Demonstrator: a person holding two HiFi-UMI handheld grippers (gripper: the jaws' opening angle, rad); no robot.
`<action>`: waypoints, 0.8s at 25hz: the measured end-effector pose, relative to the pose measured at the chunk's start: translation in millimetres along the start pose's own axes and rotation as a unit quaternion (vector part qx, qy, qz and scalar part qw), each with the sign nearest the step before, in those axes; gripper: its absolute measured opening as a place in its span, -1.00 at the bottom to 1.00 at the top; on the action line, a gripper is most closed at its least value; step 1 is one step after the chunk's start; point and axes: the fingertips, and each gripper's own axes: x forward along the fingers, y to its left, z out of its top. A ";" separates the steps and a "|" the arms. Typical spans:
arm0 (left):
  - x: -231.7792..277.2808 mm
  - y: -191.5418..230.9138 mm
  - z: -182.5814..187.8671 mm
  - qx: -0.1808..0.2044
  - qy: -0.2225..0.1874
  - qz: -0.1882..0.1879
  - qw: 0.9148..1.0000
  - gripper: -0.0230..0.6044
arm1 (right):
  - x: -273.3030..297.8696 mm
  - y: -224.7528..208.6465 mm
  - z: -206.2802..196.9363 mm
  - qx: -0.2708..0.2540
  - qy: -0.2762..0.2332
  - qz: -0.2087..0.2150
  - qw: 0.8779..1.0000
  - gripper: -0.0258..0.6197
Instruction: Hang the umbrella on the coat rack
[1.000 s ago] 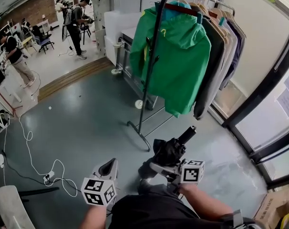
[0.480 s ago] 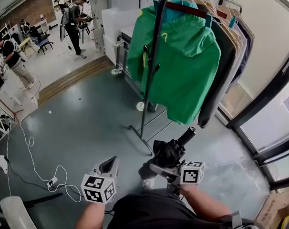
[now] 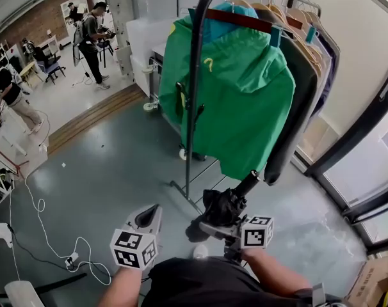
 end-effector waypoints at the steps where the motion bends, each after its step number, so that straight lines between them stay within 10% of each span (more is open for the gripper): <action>1: 6.2 1.1 3.0 0.001 -0.001 0.000 1.000 -0.89 | 2.3 -3.9 4.4 0.000 -0.001 0.001 1.000 -0.19; 20: 59.8 44.0 22.8 0.024 0.027 -0.079 0.996 -0.89 | 76.2 -14.4 43.2 -0.060 0.012 -0.036 0.997 -0.19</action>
